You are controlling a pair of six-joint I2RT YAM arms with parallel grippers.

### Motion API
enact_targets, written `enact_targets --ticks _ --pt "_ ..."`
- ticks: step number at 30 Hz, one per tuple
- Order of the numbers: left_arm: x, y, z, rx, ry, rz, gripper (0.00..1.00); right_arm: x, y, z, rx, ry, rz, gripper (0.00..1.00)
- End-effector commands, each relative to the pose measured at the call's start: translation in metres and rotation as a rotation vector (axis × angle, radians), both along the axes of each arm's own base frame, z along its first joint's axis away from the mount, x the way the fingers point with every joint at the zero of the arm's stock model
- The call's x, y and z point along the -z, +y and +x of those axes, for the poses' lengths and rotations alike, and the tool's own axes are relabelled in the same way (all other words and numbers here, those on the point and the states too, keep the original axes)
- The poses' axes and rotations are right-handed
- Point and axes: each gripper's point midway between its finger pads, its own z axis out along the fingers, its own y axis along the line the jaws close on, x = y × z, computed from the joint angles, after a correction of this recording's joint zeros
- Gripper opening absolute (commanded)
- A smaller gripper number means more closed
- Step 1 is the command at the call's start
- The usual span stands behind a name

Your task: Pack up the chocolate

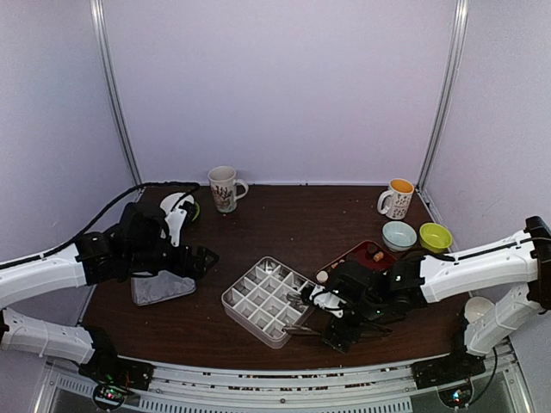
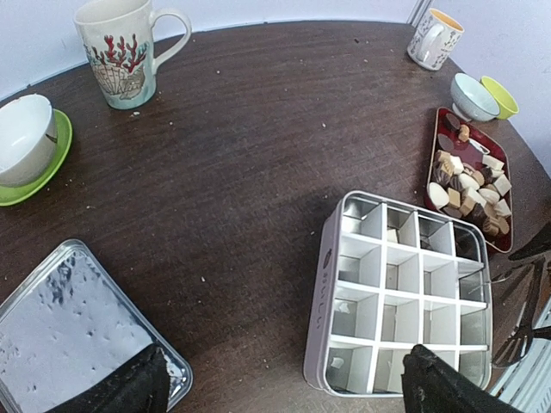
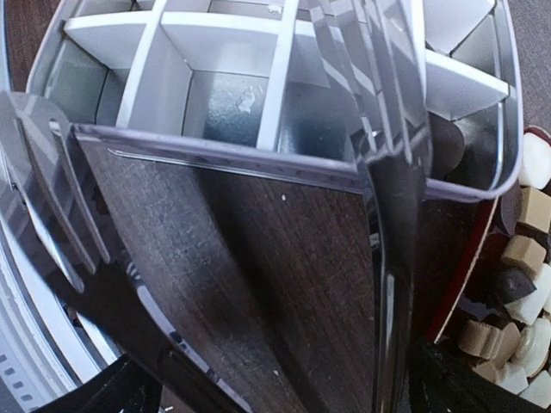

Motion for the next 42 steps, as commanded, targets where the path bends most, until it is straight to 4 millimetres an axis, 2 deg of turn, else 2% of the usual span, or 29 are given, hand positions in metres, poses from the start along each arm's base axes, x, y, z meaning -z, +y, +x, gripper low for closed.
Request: enact_targets --ticks 1,4,8,10,14,21,25,28,33,37,42 --pt "0.003 0.004 0.001 -0.011 -0.009 0.007 0.97 0.0 0.013 0.01 -0.017 -0.034 -0.035 1.0" --pt "0.007 0.004 0.001 -0.012 -0.002 0.015 0.97 0.008 0.017 0.01 -0.022 -0.027 -0.037 0.91" --pt "0.006 0.006 -0.001 -0.014 -0.006 0.011 0.97 0.005 0.024 0.01 -0.014 -0.019 0.005 0.66" --pt "0.004 0.007 -0.001 -0.015 -0.011 0.008 0.97 -0.001 0.026 0.011 0.0 -0.028 0.044 0.58" --pt "0.003 0.005 -0.001 -0.008 -0.01 0.004 0.97 -0.015 0.025 0.015 0.04 -0.064 0.112 0.47" --pt "-0.006 -0.007 -0.004 0.037 0.004 -0.05 0.96 -0.042 0.038 0.022 0.106 -0.081 0.255 0.32" --pt "-0.015 -0.015 -0.006 0.063 0.003 -0.099 0.96 -0.053 0.048 0.027 0.152 -0.081 0.324 0.31" --pt "-0.018 -0.02 -0.008 0.082 0.009 -0.128 0.96 -0.061 0.05 0.039 0.214 -0.11 0.338 0.31" --pt "-0.006 -0.027 -0.006 0.07 0.065 -0.142 0.96 -0.069 0.045 0.058 0.319 -0.134 0.35 0.31" --pt "0.003 -0.032 -0.005 0.078 0.095 -0.135 0.95 -0.071 0.027 0.07 0.407 -0.15 0.344 0.31" --pt "0.003 -0.032 -0.003 0.08 0.087 -0.121 0.95 -0.073 -0.018 0.098 0.573 -0.203 0.307 0.31"
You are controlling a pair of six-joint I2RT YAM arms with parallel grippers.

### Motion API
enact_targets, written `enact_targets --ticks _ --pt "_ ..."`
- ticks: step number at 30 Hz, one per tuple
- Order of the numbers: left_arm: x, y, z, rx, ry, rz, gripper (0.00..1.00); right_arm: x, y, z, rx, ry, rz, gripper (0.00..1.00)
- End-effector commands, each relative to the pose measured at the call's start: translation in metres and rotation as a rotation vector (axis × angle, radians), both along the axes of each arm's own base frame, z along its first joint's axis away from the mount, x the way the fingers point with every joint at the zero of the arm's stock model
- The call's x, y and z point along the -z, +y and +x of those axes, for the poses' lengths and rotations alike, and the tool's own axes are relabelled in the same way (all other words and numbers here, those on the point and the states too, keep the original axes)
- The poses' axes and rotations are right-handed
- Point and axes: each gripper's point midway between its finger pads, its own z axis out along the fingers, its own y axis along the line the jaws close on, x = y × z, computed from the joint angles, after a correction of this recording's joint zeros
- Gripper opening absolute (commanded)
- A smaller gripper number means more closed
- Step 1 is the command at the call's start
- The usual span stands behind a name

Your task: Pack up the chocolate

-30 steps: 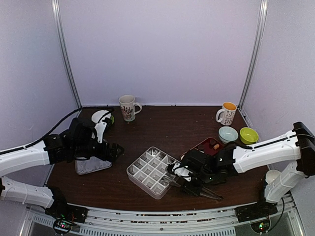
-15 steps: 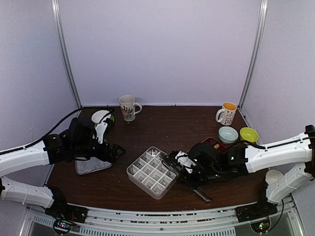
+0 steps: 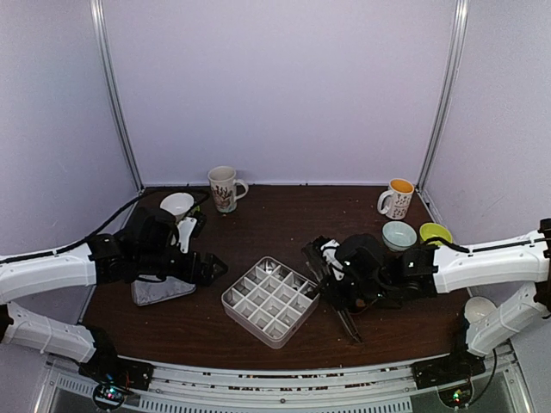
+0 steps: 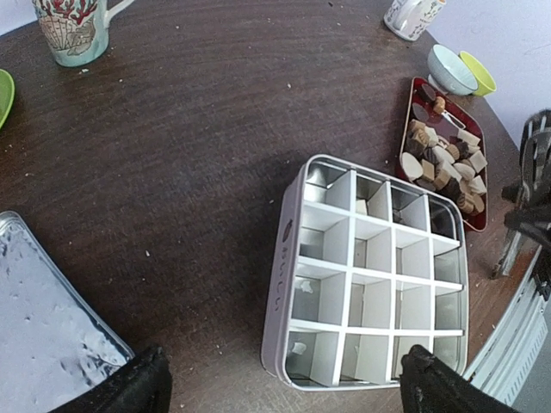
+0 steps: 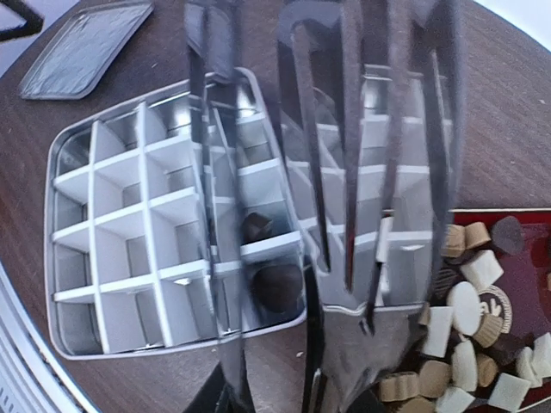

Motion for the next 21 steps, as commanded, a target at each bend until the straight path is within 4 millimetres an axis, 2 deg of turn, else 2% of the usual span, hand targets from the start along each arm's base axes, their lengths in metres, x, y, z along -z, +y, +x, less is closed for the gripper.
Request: enact_targets --ticks 1,5,9,14,21 --pt "-0.022 -0.01 0.01 0.003 -0.049 -0.055 0.95 -0.011 -0.044 0.036 0.208 -0.04 0.002 0.31" --pt "-0.022 -0.012 0.013 0.004 -0.047 -0.044 0.95 0.002 -0.056 0.062 0.271 0.004 0.01 0.32" --pt "-0.021 -0.012 0.013 0.005 -0.044 -0.04 0.95 0.025 -0.05 0.077 0.271 0.076 -0.046 0.35" --pt "-0.017 -0.009 0.011 0.002 -0.036 -0.028 0.95 0.047 -0.042 0.084 0.266 0.123 -0.111 0.44" --pt "-0.017 -0.004 0.012 -0.006 -0.044 0.004 0.95 0.047 -0.04 0.086 0.267 0.12 -0.101 0.6"
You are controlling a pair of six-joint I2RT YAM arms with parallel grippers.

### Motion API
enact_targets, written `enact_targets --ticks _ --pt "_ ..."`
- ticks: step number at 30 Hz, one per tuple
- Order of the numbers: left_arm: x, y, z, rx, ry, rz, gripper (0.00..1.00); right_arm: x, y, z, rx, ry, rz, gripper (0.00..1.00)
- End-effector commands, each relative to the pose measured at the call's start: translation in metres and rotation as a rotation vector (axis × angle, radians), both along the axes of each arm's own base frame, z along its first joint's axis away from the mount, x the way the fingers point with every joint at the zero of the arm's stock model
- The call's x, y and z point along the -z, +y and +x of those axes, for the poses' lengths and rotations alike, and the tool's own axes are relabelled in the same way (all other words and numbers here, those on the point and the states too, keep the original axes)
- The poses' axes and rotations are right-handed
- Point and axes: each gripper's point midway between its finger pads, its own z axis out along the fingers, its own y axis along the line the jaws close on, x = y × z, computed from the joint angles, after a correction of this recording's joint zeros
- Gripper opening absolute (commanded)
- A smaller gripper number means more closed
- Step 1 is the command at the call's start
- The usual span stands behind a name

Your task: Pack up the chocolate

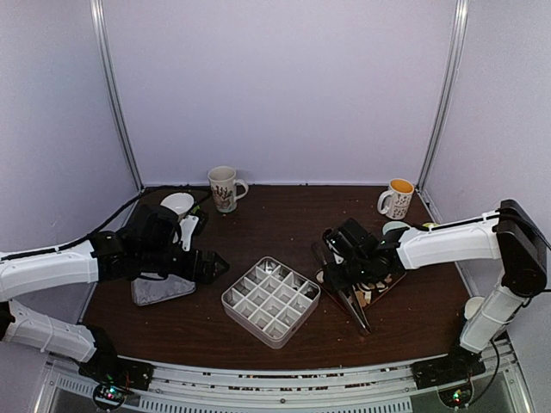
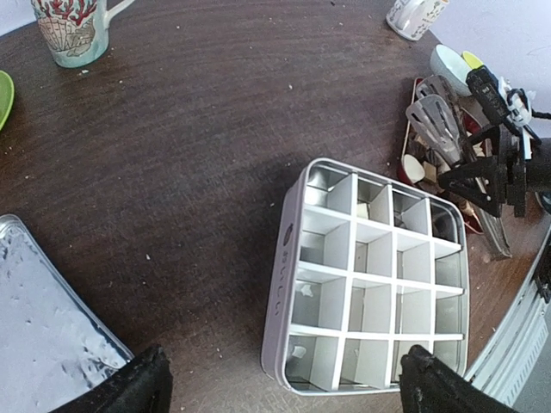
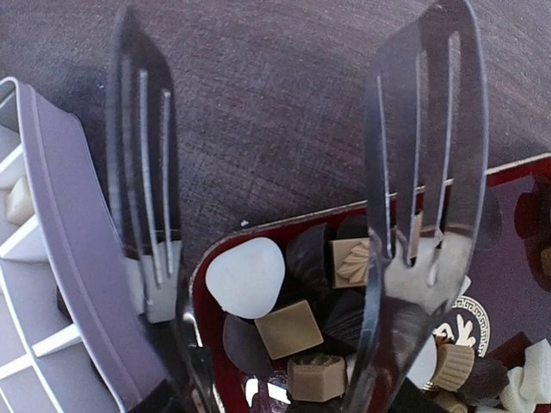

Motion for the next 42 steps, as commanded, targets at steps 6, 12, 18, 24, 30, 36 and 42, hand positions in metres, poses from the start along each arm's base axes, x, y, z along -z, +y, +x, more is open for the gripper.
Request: enact_targets --ticks 6,12,18,24,30,36,42 --pt "-0.019 0.002 0.01 -0.012 -0.061 0.012 0.95 -0.032 0.001 0.01 0.005 -0.065 0.03 0.8" --pt "-0.021 0.002 0.011 -0.013 -0.07 0.018 0.95 -0.075 -0.013 0.014 0.048 -0.175 0.061 1.0" --pt "-0.021 0.004 0.012 -0.016 -0.076 0.027 0.95 -0.111 -0.034 0.011 0.126 -0.25 0.08 1.0" --pt "-0.021 0.005 0.011 -0.018 -0.077 0.029 0.95 -0.113 -0.044 -0.005 0.075 -0.233 0.076 1.0" --pt "-0.023 0.005 0.011 -0.017 -0.08 0.024 0.95 -0.105 -0.038 -0.03 0.002 -0.226 0.107 1.0" --pt "-0.024 0.003 0.011 -0.011 -0.083 0.017 0.95 -0.094 -0.04 -0.055 0.011 -0.174 0.118 1.0" --pt "-0.023 0.002 0.01 -0.01 -0.072 0.011 0.94 -0.071 -0.035 -0.076 -0.016 -0.064 0.188 0.91"
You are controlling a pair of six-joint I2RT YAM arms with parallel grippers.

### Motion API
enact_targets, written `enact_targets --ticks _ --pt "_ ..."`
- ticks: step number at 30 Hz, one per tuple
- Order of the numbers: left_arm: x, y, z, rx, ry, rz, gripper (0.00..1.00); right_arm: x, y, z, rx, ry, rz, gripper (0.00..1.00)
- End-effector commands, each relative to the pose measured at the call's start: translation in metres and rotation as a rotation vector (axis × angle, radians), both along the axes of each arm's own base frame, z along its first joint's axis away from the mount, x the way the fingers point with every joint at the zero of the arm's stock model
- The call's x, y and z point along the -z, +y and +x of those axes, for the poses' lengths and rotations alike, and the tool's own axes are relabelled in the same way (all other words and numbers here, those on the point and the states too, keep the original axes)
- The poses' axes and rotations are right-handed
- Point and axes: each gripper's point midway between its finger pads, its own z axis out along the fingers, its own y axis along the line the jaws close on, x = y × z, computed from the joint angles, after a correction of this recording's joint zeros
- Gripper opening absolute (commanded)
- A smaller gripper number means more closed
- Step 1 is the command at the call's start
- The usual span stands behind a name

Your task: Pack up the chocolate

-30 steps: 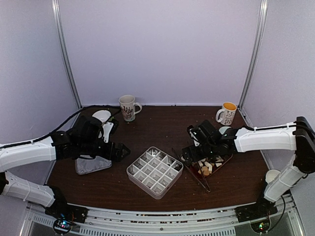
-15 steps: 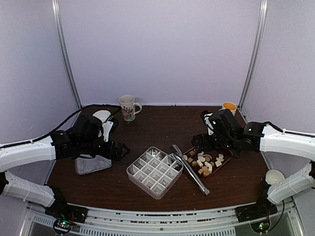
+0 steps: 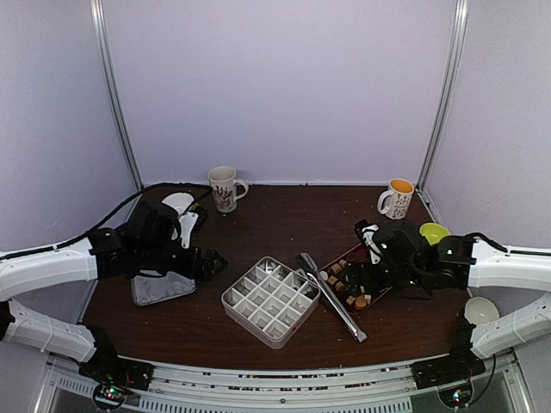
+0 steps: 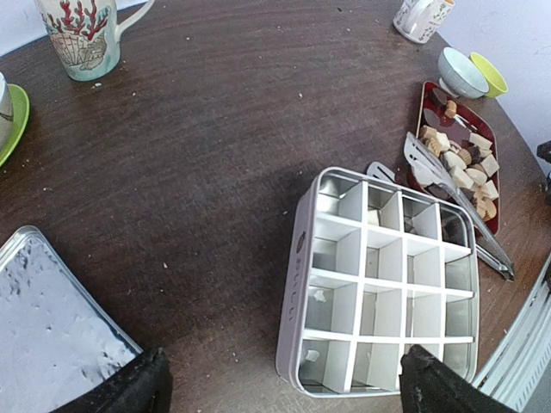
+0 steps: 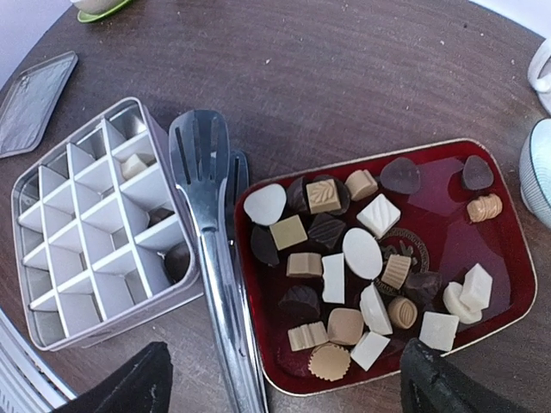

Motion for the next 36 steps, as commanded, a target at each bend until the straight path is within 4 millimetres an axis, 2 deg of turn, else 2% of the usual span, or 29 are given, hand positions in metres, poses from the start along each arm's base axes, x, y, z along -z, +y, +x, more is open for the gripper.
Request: enact_targets --ticks 1,9,17,21,30,36 --pt "-0.016 -0.004 0.004 0.004 -0.029 -0.034 0.94 0.019 0.001 -0.019 -0.015 0.096 0.053 0.89" --pt "-0.009 -0.015 0.004 0.023 0.012 -0.061 0.9 0.039 0.012 -0.021 -0.019 0.16 0.06 0.77" --pt "-0.006 -0.017 0.002 0.03 0.031 -0.068 0.89 0.07 0.022 -0.03 -0.052 0.273 0.008 0.66" --pt "-0.003 -0.015 0.0 0.028 0.036 -0.065 0.89 0.081 0.021 -0.039 -0.059 0.301 0.035 0.65" --pt "-0.003 -0.021 0.003 0.039 0.038 -0.068 0.89 0.1 0.029 -0.038 -0.077 0.333 0.008 0.61" --pt "-0.004 -0.019 0.002 0.033 0.036 -0.065 0.89 0.11 0.04 -0.04 -0.106 0.366 0.021 0.54"
